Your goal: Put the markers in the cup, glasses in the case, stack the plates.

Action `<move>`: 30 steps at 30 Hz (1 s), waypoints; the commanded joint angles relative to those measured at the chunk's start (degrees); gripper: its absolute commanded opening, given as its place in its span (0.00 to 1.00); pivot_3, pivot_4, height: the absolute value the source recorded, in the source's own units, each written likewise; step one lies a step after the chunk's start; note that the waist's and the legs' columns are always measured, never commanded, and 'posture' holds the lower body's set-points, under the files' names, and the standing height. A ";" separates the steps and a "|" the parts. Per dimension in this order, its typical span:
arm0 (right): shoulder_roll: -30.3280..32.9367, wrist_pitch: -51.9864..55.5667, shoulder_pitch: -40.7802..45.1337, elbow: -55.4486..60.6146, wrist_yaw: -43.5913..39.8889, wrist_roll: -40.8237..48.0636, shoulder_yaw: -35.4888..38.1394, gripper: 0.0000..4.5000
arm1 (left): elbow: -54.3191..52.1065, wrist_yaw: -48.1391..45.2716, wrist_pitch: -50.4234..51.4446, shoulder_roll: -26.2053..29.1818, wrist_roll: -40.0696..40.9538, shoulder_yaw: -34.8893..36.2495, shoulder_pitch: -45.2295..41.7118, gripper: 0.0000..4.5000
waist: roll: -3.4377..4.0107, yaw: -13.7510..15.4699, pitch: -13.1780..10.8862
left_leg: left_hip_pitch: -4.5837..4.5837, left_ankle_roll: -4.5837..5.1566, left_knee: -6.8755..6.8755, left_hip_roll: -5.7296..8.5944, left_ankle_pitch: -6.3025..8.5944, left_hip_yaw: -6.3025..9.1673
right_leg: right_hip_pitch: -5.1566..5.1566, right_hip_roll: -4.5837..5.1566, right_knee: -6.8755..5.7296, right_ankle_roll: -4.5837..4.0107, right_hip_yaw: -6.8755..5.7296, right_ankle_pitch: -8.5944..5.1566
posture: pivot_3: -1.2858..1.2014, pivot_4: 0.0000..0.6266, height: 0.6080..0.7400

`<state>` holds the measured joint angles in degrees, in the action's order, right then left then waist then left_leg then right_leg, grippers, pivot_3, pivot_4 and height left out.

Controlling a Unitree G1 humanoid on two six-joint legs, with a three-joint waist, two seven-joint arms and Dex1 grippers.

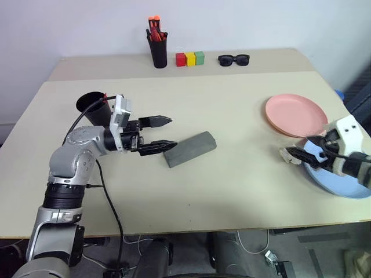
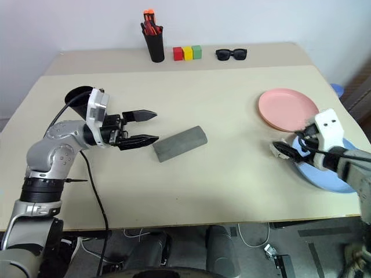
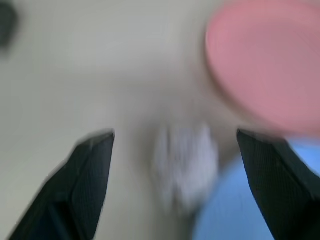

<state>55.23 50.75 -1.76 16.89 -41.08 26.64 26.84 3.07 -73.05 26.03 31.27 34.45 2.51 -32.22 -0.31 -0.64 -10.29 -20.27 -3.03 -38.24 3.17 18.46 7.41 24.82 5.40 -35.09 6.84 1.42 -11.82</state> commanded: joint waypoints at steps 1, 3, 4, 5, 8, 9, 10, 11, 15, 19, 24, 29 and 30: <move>1.20 1.73 -3.01 3.35 -0.55 -0.08 2.80 0.88 | 0.16 -1.73 -1.17 0.19 0.53 0.07 -1.35 0.99 | 0.00 -0.06 0.00 | 0.01 0.00 -0.02 0.00 0.00 0.00 | -0.02 0.00 0.00 0.00 0.00 0.00 | 0.52 0.24 1.00; 1.29 1.76 -3.92 3.04 0.82 -1.65 2.27 0.88 | 1.04 -2.14 -1.36 0.12 0.46 0.05 -1.98 0.99 | 0.00 -0.24 0.00 | 0.03 0.00 -0.02 0.00 0.00 -0.01 | -0.01 0.00 0.00 0.01 0.01 0.00 | 0.52 0.24 1.00; 1.30 1.27 -4.01 2.26 2.00 -3.05 1.68 0.88 | 1.39 -2.38 -1.62 0.17 0.24 -0.05 -2.24 0.99 | 0.00 -0.19 0.00 | 0.04 0.00 -0.02 0.00 0.00 -0.01 | -0.01 0.00 -0.01 0.01 0.01 0.00 | 0.52 0.24 1.00; 1.28 0.90 -4.01 1.71 2.76 -4.01 1.28 0.88 | 1.63 -2.54 -1.74 0.23 0.12 -0.13 -2.41 0.99 | 0.00 -0.13 0.00 | 0.04 0.00 -0.02 0.00 0.00 -0.01 | -0.01 0.00 -0.02 0.01 0.01 0.00 | 0.52 0.24 1.00; 0.67 0.81 -4.65 -0.37 4.82 -6.86 -0.91 0.88 | 2.09 -2.77 -2.13 0.22 0.02 -0.27 -2.87 0.99 | 0.00 -0.04 0.00 | 0.04 0.00 -0.03 0.00 -0.01 0.00 | -0.02 0.00 -0.01 0.01 0.00 0.00 | 0.52 0.24 1.00; 0.57 0.83 -5.06 -0.95 5.12 -7.68 -1.79 0.88 | 2.16 -2.77 -2.19 0.19 0.00 -0.30 -2.98 0.99 | 0.00 -0.04 0.00 | 0.04 0.00 -0.02 0.00 0.00 0.00 | -0.02 0.00 -0.01 0.01 0.01 0.00 | 0.52 0.24 1.00; 0.45 0.71 -5.54 -1.41 5.16 -8.27 -2.59 0.82 | 2.16 -2.66 -2.15 0.13 0.00 -0.32 -3.05 1.00 | 0.00 -0.04 0.00 | 0.04 0.00 -0.02 0.00 0.00 0.00 | -0.02 0.00 -0.01 0.01 0.00 0.00 | 0.52 0.24 1.00; 0.56 0.76 -6.01 -1.83 5.18 -8.90 -3.47 0.76 | 2.12 -2.50 -2.18 0.06 -0.02 -0.32 -3.09 1.00 | 0.00 -0.03 0.00 | 0.03 0.00 -0.02 0.00 0.00 0.01 | -0.02 0.00 -0.01 0.02 0.00 -0.01 | 0.52 0.24 1.00; 0.75 0.28 -5.98 -3.44 5.19 -10.28 -5.50 0.36 | 1.75 -1.78 -2.29 -0.01 -0.06 -0.32 -2.87 1.00 | -0.03 -0.05 0.00 | 0.06 0.00 -0.03 0.00 0.00 0.01 | -0.07 0.01 0.01 0.02 0.00 0.00 | 0.52 0.24 1.00; 1.06 -0.52 -3.94 -4.89 5.35 -10.55 -4.63 0.01 | 1.48 -0.68 -2.13 0.01 0.30 0.31 -2.40 1.00 | -0.19 -0.13 0.01 | 0.27 0.00 -0.05 0.00 0.00 0.01 | -0.28 0.00 0.02 0.02 0.01 -0.01 | 0.52 0.24 1.00; 2.40 -2.04 -1.70 -7.97 5.85 -12.84 -5.31 0.01 | 1.76 0.79 -2.70 0.17 -0.61 0.06 -2.36 1.00 | -0.21 0.00 0.00 | 0.30 0.00 -0.04 0.00 0.00 0.05 | -0.32 0.00 0.02 0.05 0.00 -0.04 | 0.52 0.24 1.00; 4.20 -3.46 3.68 -12.63 7.22 -15.97 -6.87 0.01 | 1.13 2.11 -2.53 0.57 -0.24 0.69 -1.99 1.00 | -0.19 -0.05 -0.02 | 0.30 0.00 -0.03 0.02 0.00 0.05 | -0.32 0.01 0.03 0.05 0.00 -0.03 | 0.52 0.24 1.00; 4.73 -3.51 4.66 -13.47 7.40 -16.58 -7.26 0.01 | 0.98 2.31 -2.39 0.76 -0.07 0.91 -1.80 1.00 | -0.18 -0.06 -0.02 | 0.30 0.00 -0.02 0.01 0.00 0.05 | -0.31 0.00 0.02 0.05 0.00 -0.03 | 0.52 0.24 1.00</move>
<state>58.19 47.92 1.86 3.91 -34.20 11.44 18.99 5.88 -70.94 24.30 31.22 34.16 1.51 -34.00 -0.49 -0.70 -10.31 -19.98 -3.03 -38.26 3.18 18.46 7.46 24.53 5.40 -35.08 6.89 1.42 -11.86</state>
